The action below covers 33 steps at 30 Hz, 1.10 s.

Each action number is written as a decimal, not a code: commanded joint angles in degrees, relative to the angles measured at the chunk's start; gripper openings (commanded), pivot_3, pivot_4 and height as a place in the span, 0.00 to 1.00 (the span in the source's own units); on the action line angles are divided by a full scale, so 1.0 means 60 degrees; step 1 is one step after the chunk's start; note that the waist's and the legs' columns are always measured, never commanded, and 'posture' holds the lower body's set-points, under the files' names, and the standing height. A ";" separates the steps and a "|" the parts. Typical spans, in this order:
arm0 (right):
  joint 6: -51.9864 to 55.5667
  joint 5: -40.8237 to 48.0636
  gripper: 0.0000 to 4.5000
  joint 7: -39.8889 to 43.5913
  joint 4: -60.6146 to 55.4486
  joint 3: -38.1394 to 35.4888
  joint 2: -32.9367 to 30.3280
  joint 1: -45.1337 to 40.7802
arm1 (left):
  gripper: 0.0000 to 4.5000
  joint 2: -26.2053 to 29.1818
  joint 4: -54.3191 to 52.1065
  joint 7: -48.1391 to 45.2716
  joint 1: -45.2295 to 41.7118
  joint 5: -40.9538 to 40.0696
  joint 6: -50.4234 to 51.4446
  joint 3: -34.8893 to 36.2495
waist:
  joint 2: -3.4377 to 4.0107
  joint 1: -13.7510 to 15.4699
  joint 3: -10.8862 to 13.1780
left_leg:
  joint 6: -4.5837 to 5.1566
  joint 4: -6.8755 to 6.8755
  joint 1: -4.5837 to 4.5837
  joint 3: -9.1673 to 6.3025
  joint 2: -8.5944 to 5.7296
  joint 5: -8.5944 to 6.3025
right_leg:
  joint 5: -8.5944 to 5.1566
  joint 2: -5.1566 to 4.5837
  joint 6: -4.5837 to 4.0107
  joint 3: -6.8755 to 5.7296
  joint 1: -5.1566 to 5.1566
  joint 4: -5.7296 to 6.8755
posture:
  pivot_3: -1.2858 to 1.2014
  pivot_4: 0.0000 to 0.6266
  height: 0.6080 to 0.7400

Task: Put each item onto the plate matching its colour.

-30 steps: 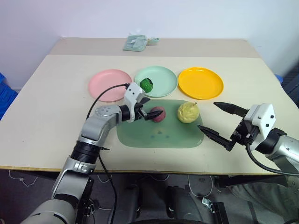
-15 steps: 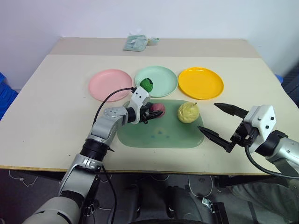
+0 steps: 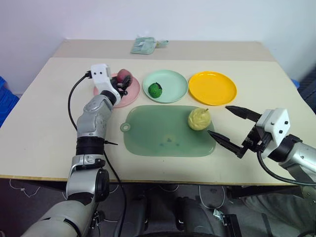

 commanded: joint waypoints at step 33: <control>-0.0141 -0.1386 1.00 -0.0388 0.4059 0.2922 0.1617 -0.3307 | 1.00 0.2670 -0.7545 -0.6791 0.4409 -0.2629 0.1149 -0.2628 | 0.0011 -0.0278 -0.0010 | 0.0007 -0.0021 0.0000 0.0014 0.0001 -0.0006 | -0.0012 -0.0034 -0.0061 0.0015 -0.0013 -0.0015 | 0.52 0.24 1.00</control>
